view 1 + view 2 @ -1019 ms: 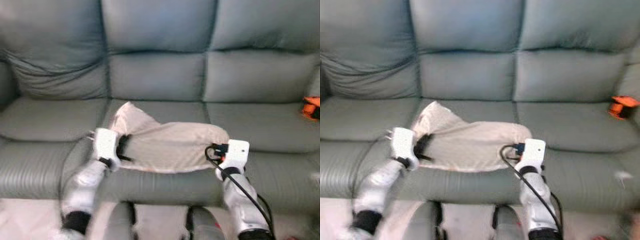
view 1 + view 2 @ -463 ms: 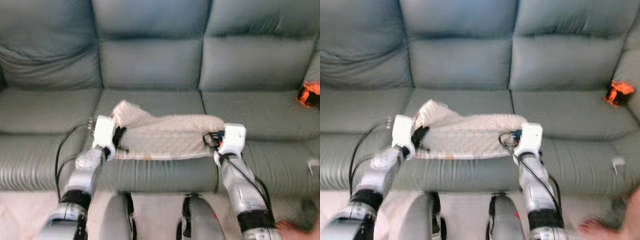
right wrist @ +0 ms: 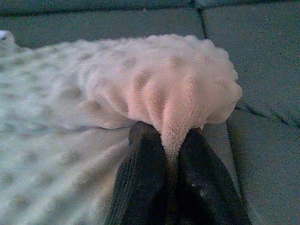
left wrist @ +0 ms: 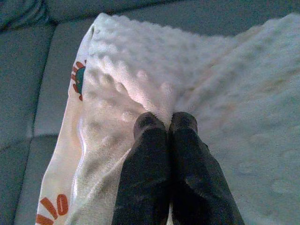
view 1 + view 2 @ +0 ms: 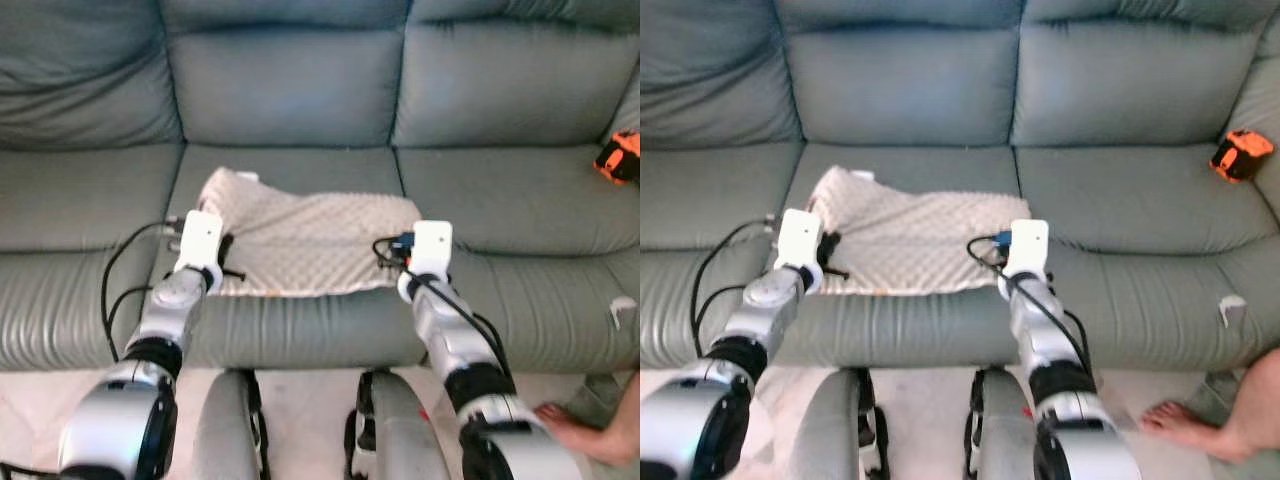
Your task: Move the pillow to the sofa
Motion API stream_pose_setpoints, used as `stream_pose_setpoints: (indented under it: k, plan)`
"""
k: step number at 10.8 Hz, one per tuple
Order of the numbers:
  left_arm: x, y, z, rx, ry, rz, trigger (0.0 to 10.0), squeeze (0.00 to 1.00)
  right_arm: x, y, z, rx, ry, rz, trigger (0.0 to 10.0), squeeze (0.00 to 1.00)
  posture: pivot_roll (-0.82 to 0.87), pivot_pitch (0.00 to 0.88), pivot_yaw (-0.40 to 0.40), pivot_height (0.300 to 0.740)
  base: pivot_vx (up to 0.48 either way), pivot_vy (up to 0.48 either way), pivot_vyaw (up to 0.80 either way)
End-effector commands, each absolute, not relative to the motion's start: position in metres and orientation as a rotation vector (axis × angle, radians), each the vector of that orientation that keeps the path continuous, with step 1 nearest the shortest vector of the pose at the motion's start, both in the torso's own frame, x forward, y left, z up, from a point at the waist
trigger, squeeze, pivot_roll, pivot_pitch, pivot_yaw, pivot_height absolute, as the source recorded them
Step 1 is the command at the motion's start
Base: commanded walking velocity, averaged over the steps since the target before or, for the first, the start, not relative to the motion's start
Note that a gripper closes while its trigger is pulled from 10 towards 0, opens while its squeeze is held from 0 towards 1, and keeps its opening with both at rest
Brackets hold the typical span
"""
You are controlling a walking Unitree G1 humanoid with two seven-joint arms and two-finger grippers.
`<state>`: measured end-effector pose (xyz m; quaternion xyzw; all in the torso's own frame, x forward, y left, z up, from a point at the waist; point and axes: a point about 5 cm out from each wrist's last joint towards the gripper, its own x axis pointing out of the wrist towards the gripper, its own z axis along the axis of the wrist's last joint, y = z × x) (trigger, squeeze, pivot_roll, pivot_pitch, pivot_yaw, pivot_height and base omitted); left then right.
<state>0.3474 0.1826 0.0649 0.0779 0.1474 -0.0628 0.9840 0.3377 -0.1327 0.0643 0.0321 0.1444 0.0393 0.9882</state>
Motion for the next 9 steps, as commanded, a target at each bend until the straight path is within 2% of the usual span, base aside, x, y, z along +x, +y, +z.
stream_pose_setpoints:
  k: [1, 5, 6, 7, 9]
  plan:
    - [0.351, 0.192, 0.070, 0.167, 0.296, -0.080, 10.0, 0.00, 0.340, -0.130, 0.064, 0.062, 0.292, 0.084, 10.0, 0.00, -0.06, 0.258, -0.021, 0.647, 0.000, 0.000, 0.00]
    - [0.355, 0.201, 0.074, 0.204, 0.318, -0.058, 10.0, 0.00, 0.335, -0.112, 0.053, 0.065, 0.313, 0.140, 10.0, 0.00, -0.07, 0.252, -0.033, 0.647, 0.000, 0.000, 0.00]
    - [0.355, 0.200, 0.073, 0.202, 0.330, -0.061, 10.0, 0.00, 0.335, -0.112, 0.052, 0.068, 0.317, 0.142, 10.0, 0.09, -0.07, 0.250, -0.033, 0.647, 0.000, 0.000, 0.00]
    - [0.355, 0.201, 0.073, 0.229, 0.339, -0.063, 10.0, 1.00, 0.335, -0.112, 0.051, 0.072, 0.319, 0.138, 10.0, 1.00, -0.07, 0.247, -0.033, 0.647, 0.000, 0.000, 0.00]
    - [0.356, 0.201, 0.073, 0.234, 0.343, -0.066, 10.0, 1.00, 0.335, -0.113, 0.050, 0.060, 0.329, 0.127, 10.0, 1.00, -0.07, 0.242, -0.032, 0.647, 0.000, 0.000, 0.00]
